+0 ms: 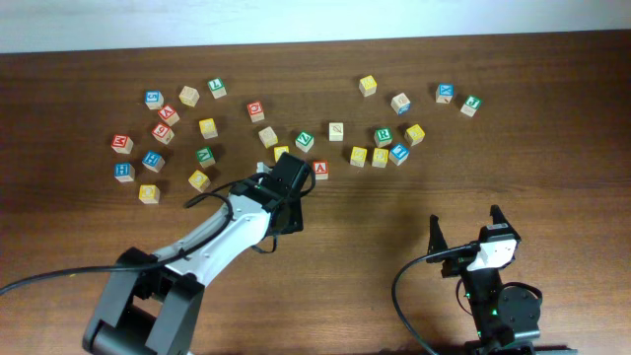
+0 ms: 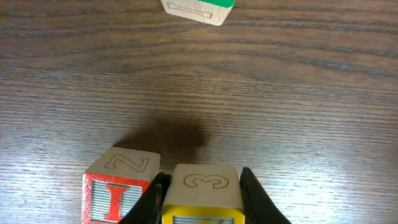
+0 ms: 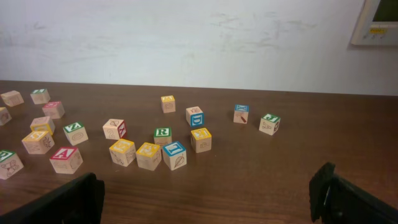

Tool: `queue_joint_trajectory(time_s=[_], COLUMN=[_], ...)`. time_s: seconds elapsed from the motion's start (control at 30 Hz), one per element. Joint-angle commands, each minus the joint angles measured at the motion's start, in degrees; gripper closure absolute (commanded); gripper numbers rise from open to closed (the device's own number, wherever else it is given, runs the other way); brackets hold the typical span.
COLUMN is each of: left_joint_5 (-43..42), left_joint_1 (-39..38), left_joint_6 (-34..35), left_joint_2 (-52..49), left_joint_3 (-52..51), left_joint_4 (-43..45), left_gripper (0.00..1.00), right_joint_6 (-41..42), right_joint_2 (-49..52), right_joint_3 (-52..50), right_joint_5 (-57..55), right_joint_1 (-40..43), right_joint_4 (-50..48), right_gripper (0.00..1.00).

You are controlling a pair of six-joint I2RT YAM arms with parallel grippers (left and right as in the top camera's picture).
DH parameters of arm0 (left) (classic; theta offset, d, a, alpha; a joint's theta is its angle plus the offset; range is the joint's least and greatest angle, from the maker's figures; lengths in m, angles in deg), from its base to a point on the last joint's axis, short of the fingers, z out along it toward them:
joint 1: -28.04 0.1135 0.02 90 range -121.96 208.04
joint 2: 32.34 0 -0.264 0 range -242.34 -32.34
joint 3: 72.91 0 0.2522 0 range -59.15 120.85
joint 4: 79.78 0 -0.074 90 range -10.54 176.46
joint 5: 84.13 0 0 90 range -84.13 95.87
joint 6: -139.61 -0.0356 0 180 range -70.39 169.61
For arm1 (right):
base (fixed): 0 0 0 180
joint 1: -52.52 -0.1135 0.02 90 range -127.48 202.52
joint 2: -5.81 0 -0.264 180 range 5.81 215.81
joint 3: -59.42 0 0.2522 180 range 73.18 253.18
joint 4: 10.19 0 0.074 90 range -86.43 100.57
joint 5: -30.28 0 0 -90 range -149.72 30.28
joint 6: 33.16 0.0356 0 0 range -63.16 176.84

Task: Spell out ICRA
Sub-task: 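Place the C block to the right of the I block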

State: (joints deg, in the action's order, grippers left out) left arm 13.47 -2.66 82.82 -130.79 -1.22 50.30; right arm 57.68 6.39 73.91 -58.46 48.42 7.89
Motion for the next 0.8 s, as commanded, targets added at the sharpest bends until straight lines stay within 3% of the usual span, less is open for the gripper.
queue_joint_trajectory(time_s=[0.0, 0.2, 0.43, 0.77], left_joint_5=[1.29, 5.75, 0.55, 0.57], left_joint_1=[-0.17, -0.15, -0.17, -0.17], left_joint_6=[-0.72, -0.70, -0.68, -0.72], left_joint_2=[-2.05, -2.16, -2.16, -2.27], left_joint_3=[-0.74, -0.74, -0.74, -0.74], left_joint_4=[-0.07, 0.39, 0.57, 0.59], left_gripper=[0.83, 0.82, 0.82, 0.78], right_joint_6=[-0.22, -0.22, -0.22, -0.22], right_joint_2=[-0.37, -0.37, -0.37, -0.37], right_joint_3=[-0.42, -0.42, -0.42, -0.42], right_joint_5=[-0.66, -0.66, -0.66, -0.66], right_joint_1=[0.37, 0.37, 0.37, 0.37], right_joint_4=[0.22, 0.22, 0.22, 0.22], right_gripper=[0.02, 0.02, 0.02, 0.02])
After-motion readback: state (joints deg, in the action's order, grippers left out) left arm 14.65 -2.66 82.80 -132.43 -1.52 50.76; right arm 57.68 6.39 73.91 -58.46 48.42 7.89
